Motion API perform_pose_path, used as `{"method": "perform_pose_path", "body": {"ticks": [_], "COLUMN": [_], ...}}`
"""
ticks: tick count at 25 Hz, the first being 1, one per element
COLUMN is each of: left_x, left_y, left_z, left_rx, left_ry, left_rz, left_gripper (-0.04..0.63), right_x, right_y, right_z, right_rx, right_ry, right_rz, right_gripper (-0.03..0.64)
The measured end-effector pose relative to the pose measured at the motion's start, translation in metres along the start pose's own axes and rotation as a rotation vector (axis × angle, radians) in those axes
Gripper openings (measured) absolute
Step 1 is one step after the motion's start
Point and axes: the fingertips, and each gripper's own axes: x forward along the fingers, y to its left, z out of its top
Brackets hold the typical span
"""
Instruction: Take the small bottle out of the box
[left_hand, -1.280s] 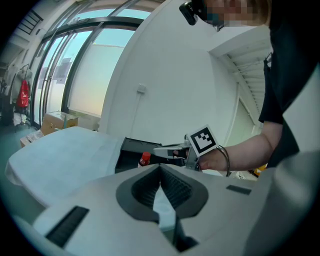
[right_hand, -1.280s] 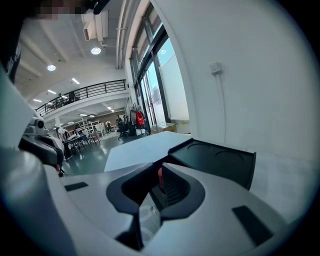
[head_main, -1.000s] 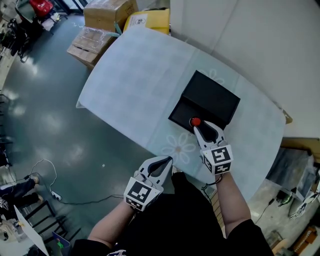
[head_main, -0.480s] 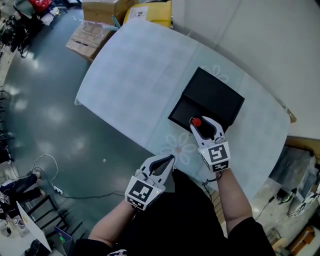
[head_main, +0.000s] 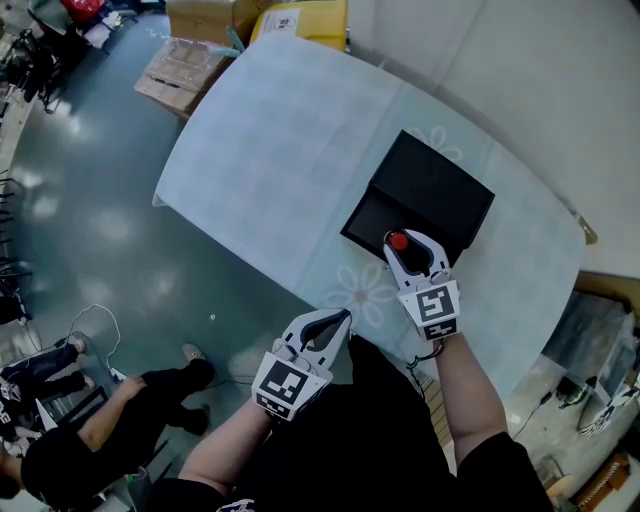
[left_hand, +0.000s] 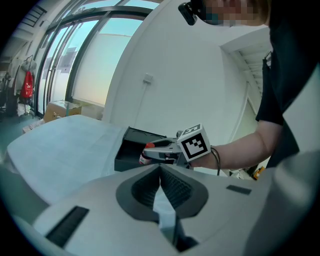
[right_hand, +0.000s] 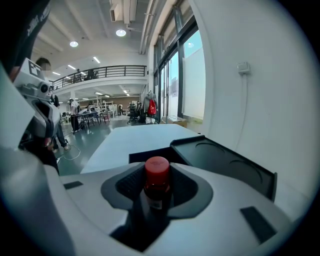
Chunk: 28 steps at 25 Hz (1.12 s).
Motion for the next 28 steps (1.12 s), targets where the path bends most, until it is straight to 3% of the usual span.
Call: {"method": "perform_pose_path", "body": {"ticks": [15, 28], "left_x": [-0.033, -0.097], "left_y": [0.002, 0.005], "left_z": [0.006, 0.007], "left_rx": [0.024, 0.067], "left_ry": [-0.031, -0.097], "left_rz": [0.012, 0.017], "left_gripper": [0.028, 0.029], "right_x": [-0.026, -0.073], "right_y": [-0.005, 0.058], "right_z": [0.041, 0.080], "right_rx": [0.056, 0.085], "right_ry": [-0.080, -0.144], "right_rz": [-0.068, -0.094], "right_gripper": [0.161, 0.163]}}
